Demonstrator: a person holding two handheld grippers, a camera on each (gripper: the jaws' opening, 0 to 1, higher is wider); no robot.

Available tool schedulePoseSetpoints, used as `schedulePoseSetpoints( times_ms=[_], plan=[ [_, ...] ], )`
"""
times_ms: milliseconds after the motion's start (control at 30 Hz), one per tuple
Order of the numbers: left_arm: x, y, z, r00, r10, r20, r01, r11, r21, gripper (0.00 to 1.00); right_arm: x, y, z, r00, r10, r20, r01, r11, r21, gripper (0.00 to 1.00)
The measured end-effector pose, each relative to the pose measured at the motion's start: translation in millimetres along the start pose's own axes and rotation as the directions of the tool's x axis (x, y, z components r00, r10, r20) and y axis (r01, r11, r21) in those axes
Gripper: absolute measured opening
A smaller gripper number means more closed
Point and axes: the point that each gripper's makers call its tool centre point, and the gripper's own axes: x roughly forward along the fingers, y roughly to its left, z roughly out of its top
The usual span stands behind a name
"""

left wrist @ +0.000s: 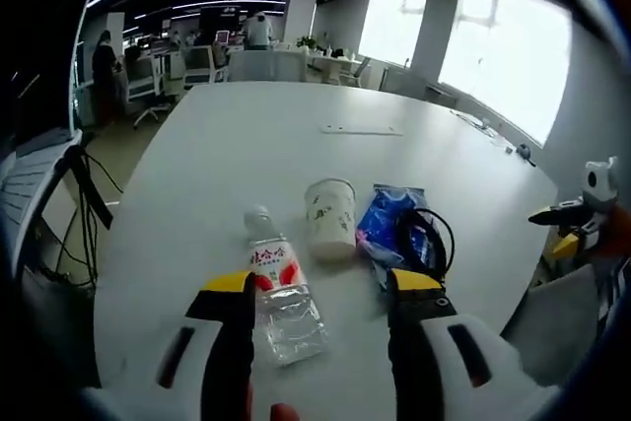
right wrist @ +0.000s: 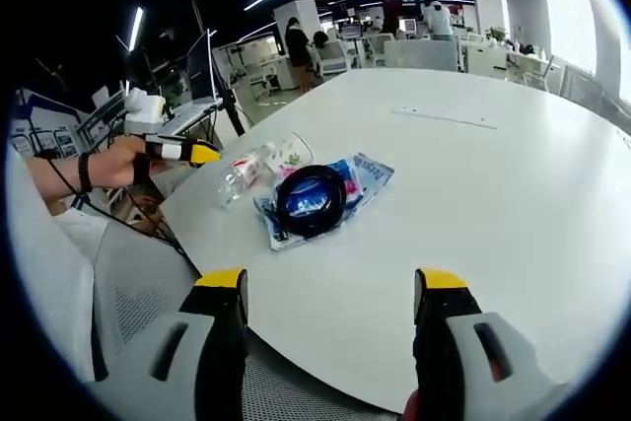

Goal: Arrange the tabletop items into an orderly group along one side of the table until the central work area is clear of visible clutter.

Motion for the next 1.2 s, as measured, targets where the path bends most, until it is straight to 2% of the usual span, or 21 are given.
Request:
schedulePoseSetpoints(
  times_ms=[300, 533, 933, 1200],
  plan=[
    [12.8, 14.5, -6.1, 0.998, 0.023, -0.051, -0.024, 1.000, -0.018, 0.53, 0.8, -0.2, -2.7, 1.000, 0.003, -0.020, -0.003, 1.000, -0.007, 0.68],
    [24.7, 26.9, -15.1, 0.993, 0.037, -0.113, -0.042, 0.998, -0.042, 0.54, 4.0, 0.6, -3.5, 1.000, 0.009, -0.030, -0.009, 1.000, -0.011, 0.68],
    [42.1, 35.7, -32.1, 0.968, 0.053, -0.246, -0.070, 0.996, -0.059, 0.52, 7.6, 2.4, -6.1, 0.999, 0.015, -0.039, -0.016, 1.000, -0.009, 0.68],
    [52.5, 38.1, -34.8, 0.956, 0.041, -0.290, -0.065, 0.995, -0.076, 0.52, 9.3, 1.7, -8.9, 0.999, 0.017, -0.043, -0.018, 1.000, -0.004, 0.68]
  ],
)
